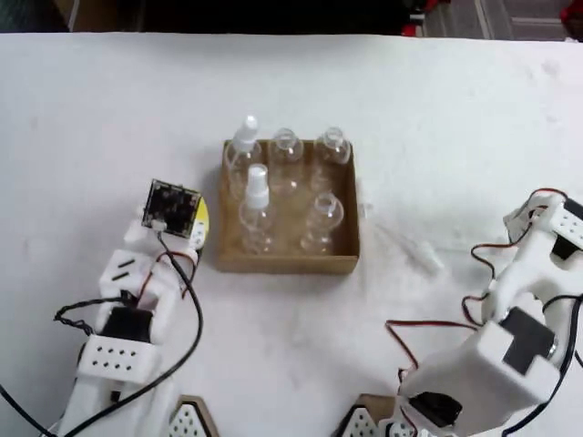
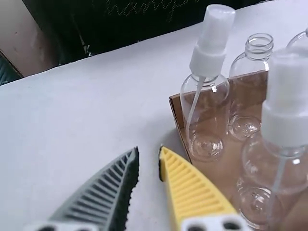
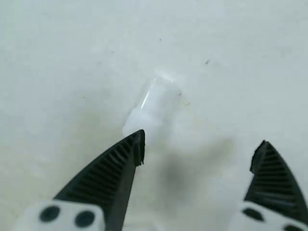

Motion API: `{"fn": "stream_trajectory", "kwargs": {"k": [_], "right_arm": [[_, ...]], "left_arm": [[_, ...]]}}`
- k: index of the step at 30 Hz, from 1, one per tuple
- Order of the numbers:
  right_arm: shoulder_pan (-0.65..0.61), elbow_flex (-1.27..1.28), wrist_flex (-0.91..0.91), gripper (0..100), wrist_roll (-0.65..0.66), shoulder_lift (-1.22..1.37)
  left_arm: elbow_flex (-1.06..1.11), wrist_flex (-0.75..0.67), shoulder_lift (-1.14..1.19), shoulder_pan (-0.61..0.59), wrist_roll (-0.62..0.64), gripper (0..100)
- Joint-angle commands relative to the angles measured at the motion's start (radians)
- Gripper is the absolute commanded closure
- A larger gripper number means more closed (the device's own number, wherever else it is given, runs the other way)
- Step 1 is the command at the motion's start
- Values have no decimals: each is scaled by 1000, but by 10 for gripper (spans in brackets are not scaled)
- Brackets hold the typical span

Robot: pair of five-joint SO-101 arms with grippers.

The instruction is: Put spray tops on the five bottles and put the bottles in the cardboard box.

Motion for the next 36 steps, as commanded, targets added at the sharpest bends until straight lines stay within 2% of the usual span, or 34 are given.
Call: {"fn": "stream_trajectory", "kwargs": {"k": [1, 4, 9, 26, 33, 36], "right_arm": [[-12, -92, -27, 673, -28, 45], [-5, -158, -28, 687, -28, 97], [-10, -230, -27, 787, -21, 174], [8, -330, -13, 784, -25, 295], [8, -356, 16, 985, -15, 295], [8, -358, 44, 974, -14, 283]], "left_arm": [[0, -17, 8, 7, -8, 932], [0, -17, 8, 7, -8, 932], [0, -17, 5, 8, -8, 932], [0, -17, 5, 10, -8, 932], [0, -17, 5, 10, -8, 932], [0, -17, 5, 10, -8, 932]]}}
